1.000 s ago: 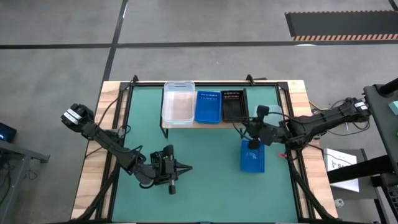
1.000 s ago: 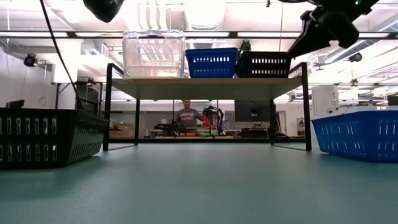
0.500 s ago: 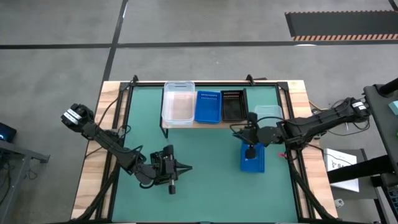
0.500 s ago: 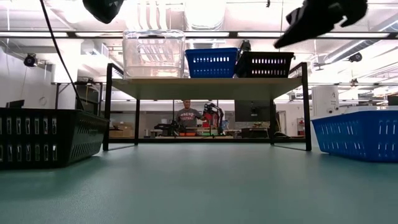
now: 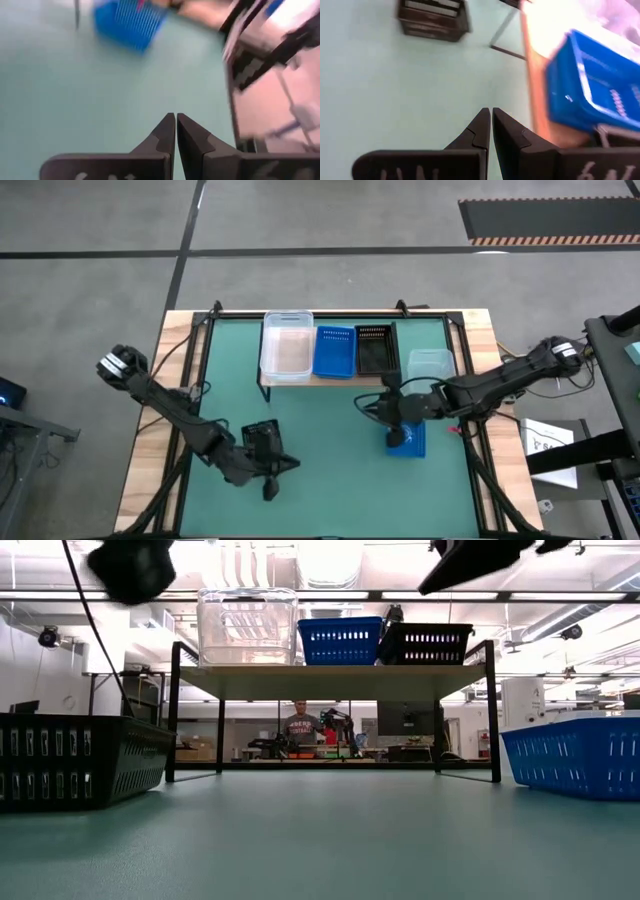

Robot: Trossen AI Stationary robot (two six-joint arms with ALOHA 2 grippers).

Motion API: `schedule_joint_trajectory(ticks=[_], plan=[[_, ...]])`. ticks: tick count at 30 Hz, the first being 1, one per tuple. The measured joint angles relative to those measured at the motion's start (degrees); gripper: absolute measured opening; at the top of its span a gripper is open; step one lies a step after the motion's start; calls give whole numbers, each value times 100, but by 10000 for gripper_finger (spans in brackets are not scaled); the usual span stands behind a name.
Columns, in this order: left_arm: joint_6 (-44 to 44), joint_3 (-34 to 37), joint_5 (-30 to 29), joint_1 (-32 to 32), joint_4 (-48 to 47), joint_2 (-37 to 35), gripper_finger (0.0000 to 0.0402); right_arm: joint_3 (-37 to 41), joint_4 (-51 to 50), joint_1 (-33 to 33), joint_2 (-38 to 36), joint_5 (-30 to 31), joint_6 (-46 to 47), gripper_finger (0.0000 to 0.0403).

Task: Stack baskets on shelf by color
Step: Stack the black bin on top of the black bins on the shelf

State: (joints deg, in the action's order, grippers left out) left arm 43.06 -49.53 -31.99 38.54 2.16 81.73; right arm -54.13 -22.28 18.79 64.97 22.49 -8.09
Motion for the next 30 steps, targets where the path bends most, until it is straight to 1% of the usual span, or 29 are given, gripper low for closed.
schedule_joint_trajectory(ticks=[3, 5, 7, 9, 11, 13, 15, 17, 18, 20, 22, 24, 26, 30], plan=[[1665, -531, 783, 135, -1949, 144, 1, -247, 24, 91, 285, -266, -132, 13], [2342, -861, 1367, 238, -3177, 223, 0, -439, 53, 126, 542, -354, -182, 13], [2561, -1122, 1717, 342, -4027, 237, 0, -671, 73, 126, 853, -355, -218, 13], [2549, -1259, 1756, 433, -4599, 195, 0, -922, 78, 124, 1217, -351, -266, 13], [2405, -1295, 1637, 482, -4916, 126, 0, -1231, 50, 122, 1600, -368, -346, 13], [2107, -1282, 1287, 497, -5014, 31, 0, -1564, 18, 122, 1978, -634, -398, 13], [1584, -1269, 686, 514, -5004, -31, 0, -1927, 16, 124, 2336, -936, -459, 13], [989, -1256, 4, 560, -5010, -43, 0, -2296, 17, 139, 2681, -1105, -520, 15], [728, -1253, -265, 589, -5006, -43, 0, -2470, -9, 155, 2847, -1163, -585, 19], [282, -1246, -607, 636, -5024, -52, 0, -2788, -23, 177, 3143, -1251, -679, 32], [7, -1235, -832, 670, -5088, -52, 0, -3103, -81, 200, 3411, -1249, -690, 52], [-41, -1232, -1045, 680, -5177, -52, 0, -3375, -101, 209, 3638, -1246, -589, 78], [17, -1230, -1063, 682, -5221, -54, 0, -3602, -83, 209, 3863, -1245, -454, 105], [440, -1223, -910, 747, -5224, -52, 0, -3863, -83, 209, 4365, -1247, -354, 155]])
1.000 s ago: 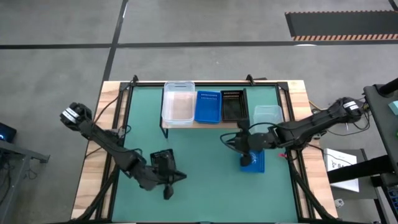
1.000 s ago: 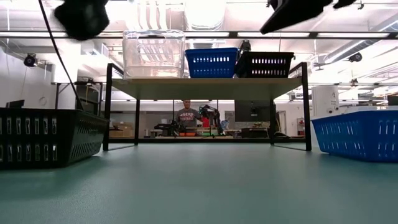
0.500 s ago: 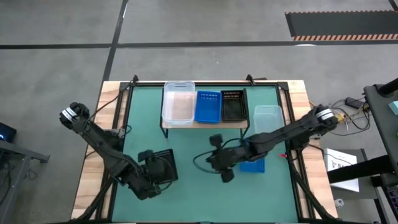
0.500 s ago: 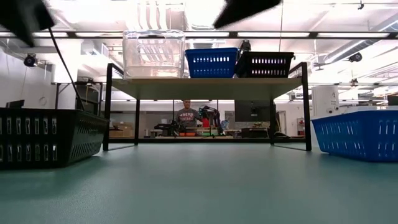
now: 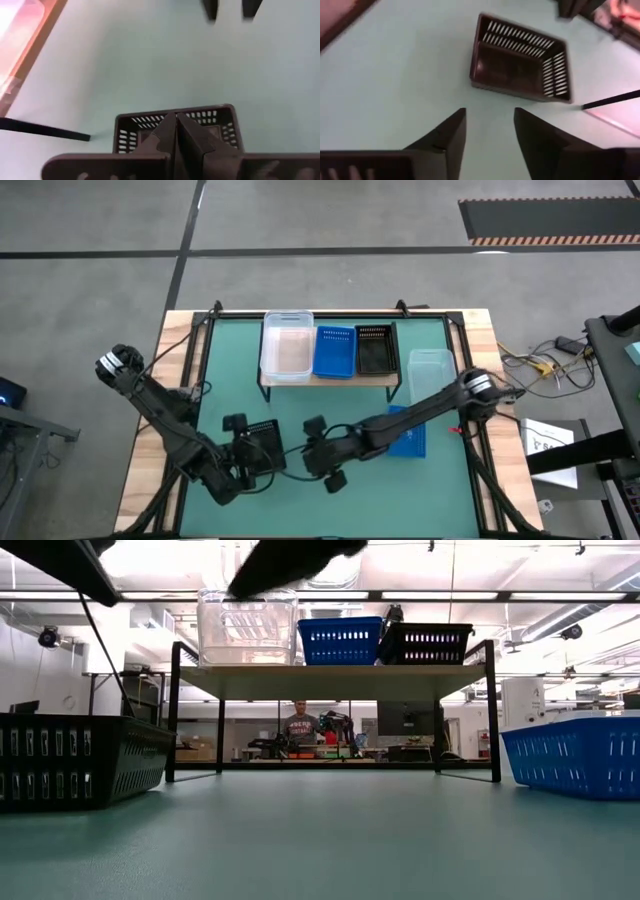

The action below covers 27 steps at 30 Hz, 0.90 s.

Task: Stack baskets on shelf by color
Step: Stack the black bin on top of the black bins on the shelf

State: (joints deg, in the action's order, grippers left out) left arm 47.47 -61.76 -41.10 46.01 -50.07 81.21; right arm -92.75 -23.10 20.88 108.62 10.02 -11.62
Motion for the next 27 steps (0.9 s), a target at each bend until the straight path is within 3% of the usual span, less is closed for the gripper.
schedule_joint_trajectory(ticks=[8, 19, 27], plan=[[17, 0, 6, 67, 1, 4, 0, -808, 261, -4, 956, 3, 37, 198], [-5, 0, 8, 62, 0, 4, 0, -2508, 250, -15, 2488, 0, -261, 183], [-22, 2, 47, 67, -60, 4, 0, -3035, 241, -62, 3017, 32, -421, 159]])
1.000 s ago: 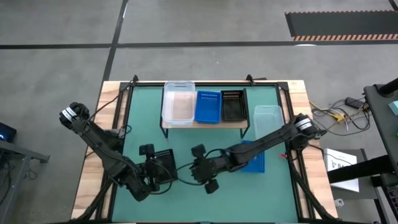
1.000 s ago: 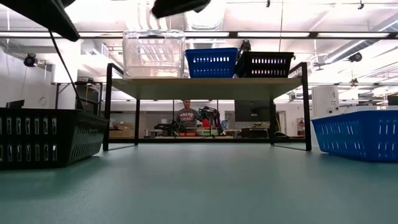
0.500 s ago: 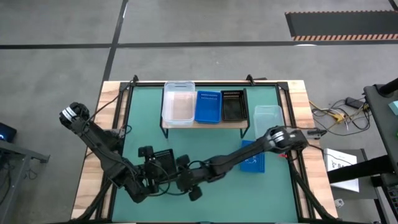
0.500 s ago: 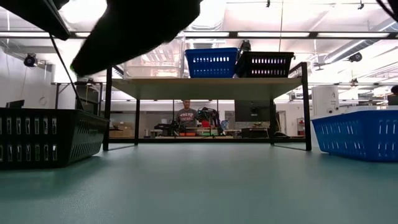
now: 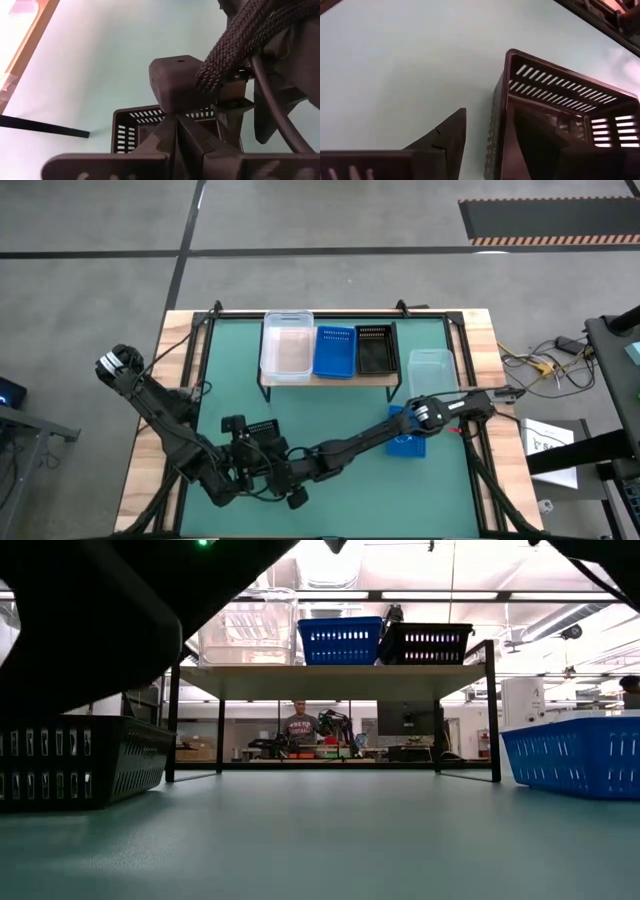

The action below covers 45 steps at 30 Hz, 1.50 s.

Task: Stack baskets on shelf by color
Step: Stack the black bin on top of the black bins on the shelf

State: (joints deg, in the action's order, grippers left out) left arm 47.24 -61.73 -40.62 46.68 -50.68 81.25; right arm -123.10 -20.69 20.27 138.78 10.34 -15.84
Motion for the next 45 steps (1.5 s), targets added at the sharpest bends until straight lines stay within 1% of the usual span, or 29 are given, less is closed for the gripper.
schedule_joint_trajectory(ticks=[6, 8, 11, 13, 15, 21, 25, 28, 32, 34, 38, 42, 45], plan=[[-2, 2, -44, -2, 43, -9, 0, 23, 2, -112, 100, -39, 22, 127], [-7, 2, -41, -2, 15, -9, 0, 49, -26, -126, 112, -146, 20, 105], [-7, 2, -41, -6, 20, -9, 0, 48, -4, -119, 114, -459, -25, 62], [-9, 2, -41, -4, 20, -9, 0, 47, -64, -112, 92, -490, -145, 29], [-9, 2, -42, -4, 20, -9, 0, 49, -260, -108, 25, -494, -288, 15], [-9, 2, -61, -4, 18, -9, 0, 48, -1191, -32, -361, -490, -456, 9], [-13, 1, -129, -4, 15, -9, 0, 49, -2160, 47, -701, -576, -525, 9], [-13, -13, -156, -4, 28, -9, 0, 52, -2970, 84, -1023, -1135, -517, 9], [0, -13, -170, -4, 31, -9, 0, 52, -3907, 145, -1467, -1980, -283, 9], [2, -13, -170, -4, 64, -9, 0, 52, -4286, 193, -1664, -2250, -126, 9], [23, -28, -170, -4, 72, -9, 0, 73, -4711, 349, -2075, -2239, 101, 9], [33, -28, -170, -4, 73, -9, 0, 168, -4678, 492, -2606, -2183, 248, 9], [33, -28, -169, -4, 75, -9, 0, 265, -4630, 628, -2995, -1706, 362, 9]])
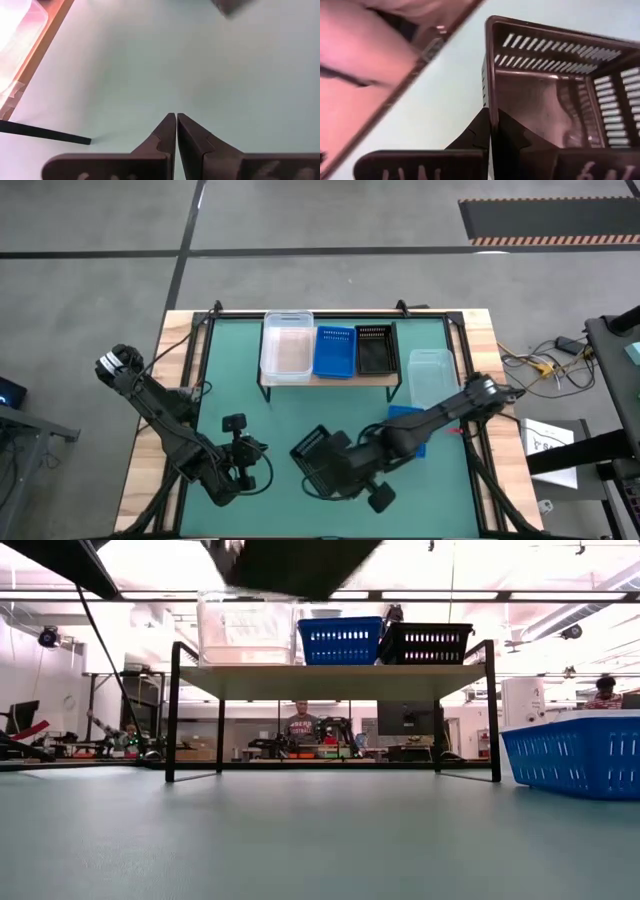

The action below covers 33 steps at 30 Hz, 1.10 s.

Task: Stack baskets on shelf by color
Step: Stack the black bin on top of the black bins on the shelf

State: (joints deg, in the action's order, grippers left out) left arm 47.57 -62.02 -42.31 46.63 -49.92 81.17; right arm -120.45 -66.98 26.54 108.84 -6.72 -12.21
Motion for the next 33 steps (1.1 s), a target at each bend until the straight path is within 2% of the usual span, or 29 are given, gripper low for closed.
schedule_joint_trajectory(ticks=[7, 9, 15, 20, 27, 33], plan=[[2, 0, 0, 2, 20, 0, 0, 314, 0, 120, -781, 2313, 759, 8], [1, 0, -2, -3, 23, 0, 0, 365, -67, 30, -925, 2722, 909, 8], [2, 0, -2, -4, 21, 0, 0, 490, -128, -299, -1292, 2778, 892, 8], [2, 0, -2, -4, 19, 0, 0, 964, -213, -741, -1735, 2777, 743, 8], [2, 0, -2, -4, 17, 0, 0, 2341, 260, -1425, -2859, 2682, 659, 8], [1, 0, -35, -5, 27, 0, 0, 3661, 973, -2162, -3977, 2109, 461, 8]])
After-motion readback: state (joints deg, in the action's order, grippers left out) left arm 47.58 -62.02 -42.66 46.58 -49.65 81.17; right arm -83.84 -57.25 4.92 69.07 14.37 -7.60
